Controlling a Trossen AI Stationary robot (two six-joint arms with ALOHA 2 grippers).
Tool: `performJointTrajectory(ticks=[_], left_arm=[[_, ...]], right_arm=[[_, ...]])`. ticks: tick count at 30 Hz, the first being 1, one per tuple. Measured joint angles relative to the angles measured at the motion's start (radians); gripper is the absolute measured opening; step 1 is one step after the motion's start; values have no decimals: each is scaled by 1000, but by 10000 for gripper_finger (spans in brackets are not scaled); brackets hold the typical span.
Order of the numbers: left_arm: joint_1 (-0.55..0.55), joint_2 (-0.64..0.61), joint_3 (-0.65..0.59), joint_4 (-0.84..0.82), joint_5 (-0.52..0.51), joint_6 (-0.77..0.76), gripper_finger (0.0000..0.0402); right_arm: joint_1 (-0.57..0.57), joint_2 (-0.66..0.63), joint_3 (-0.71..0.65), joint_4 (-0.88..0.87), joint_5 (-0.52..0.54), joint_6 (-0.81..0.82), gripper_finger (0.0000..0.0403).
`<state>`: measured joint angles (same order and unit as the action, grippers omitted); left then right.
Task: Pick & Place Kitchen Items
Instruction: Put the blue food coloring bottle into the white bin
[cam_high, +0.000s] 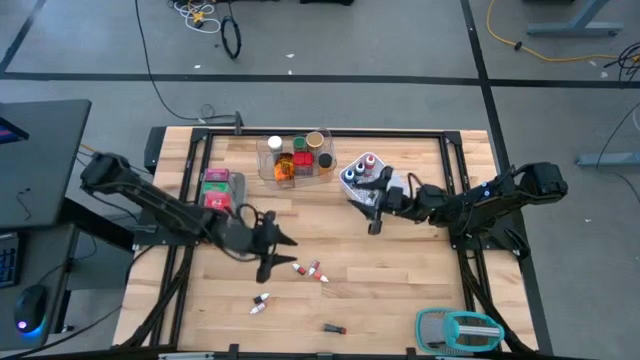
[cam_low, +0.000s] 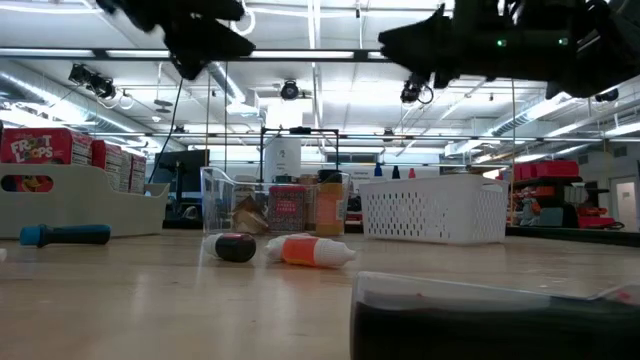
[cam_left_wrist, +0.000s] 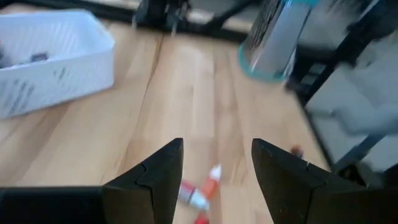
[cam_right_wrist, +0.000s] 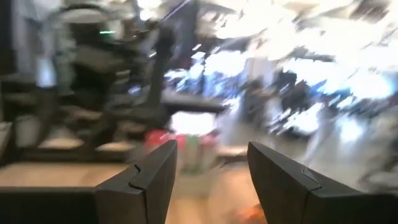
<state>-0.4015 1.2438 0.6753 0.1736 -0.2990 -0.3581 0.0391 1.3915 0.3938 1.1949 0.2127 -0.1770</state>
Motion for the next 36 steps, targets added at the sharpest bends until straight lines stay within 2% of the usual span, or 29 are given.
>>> performJointTrajectory(ticks=[5, 7, 11, 18, 22, 26, 36], left_arm=[[-101, 63, 227, -490, -191, -147, 201], [-122, 101, 287, -608, -243, -255, 201], [-131, 179, 307, -770, -175, -443, 201], [-121, 302, 301, -1055, -116, -780, 201], [-120, 356, 301, -1151, -30, -944, 201], [-120, 392, 301, -1196, 59, -1043, 201], [-113, 412, 294, -1199, 30, -1097, 201]], right_arm=[[0, 0, 0, 194, 189, -179, 208], [0, 1, 0, 255, 265, -200, 208], [0, 1, 0, 273, 291, -202, 208], [0, 1, 0, 167, 191, -199, 208], [0, 1, 1, 166, 190, -199, 208], [0, 1, 0, 166, 190, -199, 208], [0, 0, 0, 166, 190, -199, 208]])
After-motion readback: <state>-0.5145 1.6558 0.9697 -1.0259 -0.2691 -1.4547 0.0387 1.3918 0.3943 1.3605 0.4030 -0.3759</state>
